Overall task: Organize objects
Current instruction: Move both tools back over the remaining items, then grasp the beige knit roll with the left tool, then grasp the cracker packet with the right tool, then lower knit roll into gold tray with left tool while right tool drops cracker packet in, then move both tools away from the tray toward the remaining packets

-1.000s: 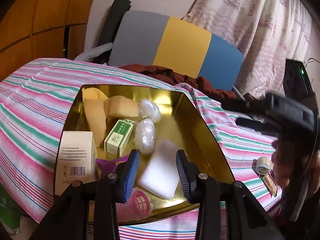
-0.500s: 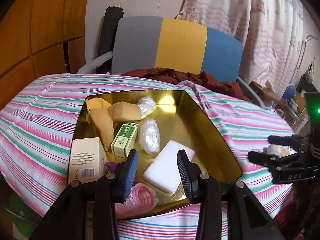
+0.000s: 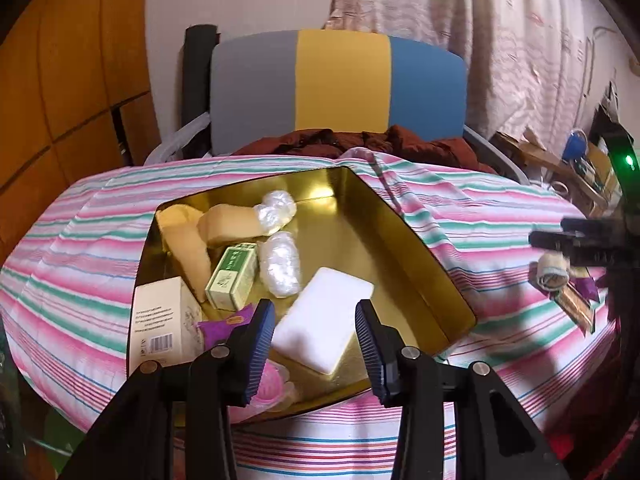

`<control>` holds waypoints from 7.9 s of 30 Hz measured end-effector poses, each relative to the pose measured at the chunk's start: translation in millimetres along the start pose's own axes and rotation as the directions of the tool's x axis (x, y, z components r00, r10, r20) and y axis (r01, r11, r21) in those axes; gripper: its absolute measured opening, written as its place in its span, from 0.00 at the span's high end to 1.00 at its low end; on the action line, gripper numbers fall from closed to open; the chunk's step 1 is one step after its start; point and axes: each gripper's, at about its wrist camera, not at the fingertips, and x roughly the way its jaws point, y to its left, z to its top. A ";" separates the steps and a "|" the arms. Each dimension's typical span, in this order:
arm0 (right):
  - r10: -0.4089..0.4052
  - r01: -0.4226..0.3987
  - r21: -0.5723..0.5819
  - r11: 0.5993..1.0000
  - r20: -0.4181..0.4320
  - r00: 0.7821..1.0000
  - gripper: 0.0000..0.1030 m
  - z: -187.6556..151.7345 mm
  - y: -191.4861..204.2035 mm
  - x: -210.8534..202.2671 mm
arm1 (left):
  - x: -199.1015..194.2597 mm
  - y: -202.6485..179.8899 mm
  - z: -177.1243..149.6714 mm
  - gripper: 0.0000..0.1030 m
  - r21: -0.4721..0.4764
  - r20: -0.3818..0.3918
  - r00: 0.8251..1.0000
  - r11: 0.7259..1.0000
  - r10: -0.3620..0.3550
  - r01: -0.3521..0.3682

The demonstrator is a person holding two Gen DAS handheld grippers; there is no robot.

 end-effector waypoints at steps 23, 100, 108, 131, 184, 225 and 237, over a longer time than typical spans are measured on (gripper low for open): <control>-0.125 -0.057 0.870 0.490 0.135 0.983 0.00 -72.0 -199.1 -39.5 | 32.9 -119.4 10.8 0.59 0.196 -0.109 0.960 0.941 -0.260 0.277; 0.192 -0.009 0.416 0.910 -0.400 0.896 0.00 -45.6 -139.6 31.8 | 115.1 -191.3 -16.7 0.50 0.235 -0.248 0.841 0.813 -0.480 0.533; 0.088 0.040 0.205 0.978 -0.580 0.810 0.06 -63.6 -127.5 69.0 | 115.9 -190.4 -20.3 0.50 0.247 -0.237 0.845 0.811 -0.480 0.530; 0.172 -0.079 0.276 0.958 -0.333 0.927 0.56 -55.6 -114.3 18.4 | 58.6 -159.3 -6.0 0.55 0.229 -0.124 0.880 0.850 -0.458 0.474; 0.222 -0.222 -0.013 0.975 -0.047 0.974 0.02 -3.2 144.5 12.4 | 14.5 39.2 11.9 0.49 -0.143 0.046 0.999 0.990 0.017 -0.010; -0.065 0.090 0.291 0.952 -0.094 0.993 0.00 -53.3 -37.0 -15.4 | 8.5 -26.6 -1.1 0.49 0.073 0.033 0.994 0.992 -0.104 0.102; -0.168 0.158 0.723 0.673 -0.059 0.984 0.00 -87.8 -191.3 -58.2 | 18.6 -44.1 -4.5 0.49 0.098 0.000 0.988 0.984 -0.152 0.152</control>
